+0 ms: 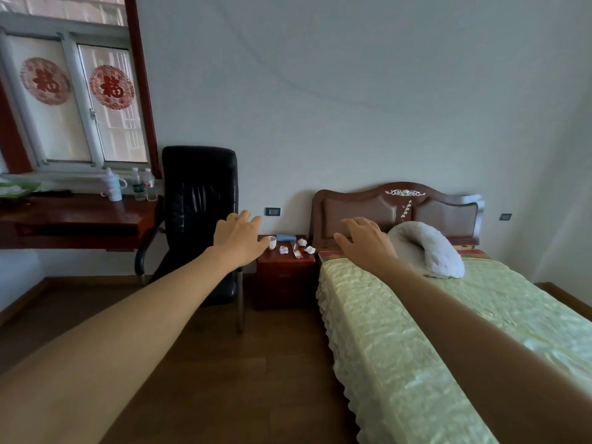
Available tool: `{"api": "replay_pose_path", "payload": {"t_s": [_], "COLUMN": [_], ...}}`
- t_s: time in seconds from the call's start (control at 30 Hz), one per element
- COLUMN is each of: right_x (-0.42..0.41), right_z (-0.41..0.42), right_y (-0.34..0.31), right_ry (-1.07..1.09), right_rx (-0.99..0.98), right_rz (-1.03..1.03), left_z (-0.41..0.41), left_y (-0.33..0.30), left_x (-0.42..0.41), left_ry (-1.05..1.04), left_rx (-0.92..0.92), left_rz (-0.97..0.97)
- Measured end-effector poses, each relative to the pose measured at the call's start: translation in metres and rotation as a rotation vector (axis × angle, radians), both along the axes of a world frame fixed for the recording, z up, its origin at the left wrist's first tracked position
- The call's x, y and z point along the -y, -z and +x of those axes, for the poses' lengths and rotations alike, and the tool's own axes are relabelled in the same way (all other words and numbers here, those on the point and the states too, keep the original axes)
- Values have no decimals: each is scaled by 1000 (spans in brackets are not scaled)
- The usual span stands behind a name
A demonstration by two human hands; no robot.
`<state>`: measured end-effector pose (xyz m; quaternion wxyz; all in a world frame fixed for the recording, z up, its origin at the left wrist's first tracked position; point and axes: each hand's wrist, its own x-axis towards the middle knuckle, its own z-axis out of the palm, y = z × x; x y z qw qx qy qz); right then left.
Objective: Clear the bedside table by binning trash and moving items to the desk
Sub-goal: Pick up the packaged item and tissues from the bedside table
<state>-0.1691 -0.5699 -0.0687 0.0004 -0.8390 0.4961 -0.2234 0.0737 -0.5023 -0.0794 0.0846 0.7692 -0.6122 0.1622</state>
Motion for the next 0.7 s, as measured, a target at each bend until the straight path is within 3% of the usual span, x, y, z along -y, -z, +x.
{"api": "replay_pose_path", "payload": {"t_s": [0.7], "right_x": [279], "right_z": [84], "right_y": [75], "right_ry": [7], "right_rx": [-46], "right_rz": [76], "left_z": [91], "left_y": [67], "left_x": [270], "left_ry": [11], "left_rx": [4], "left_rz": [110]}}
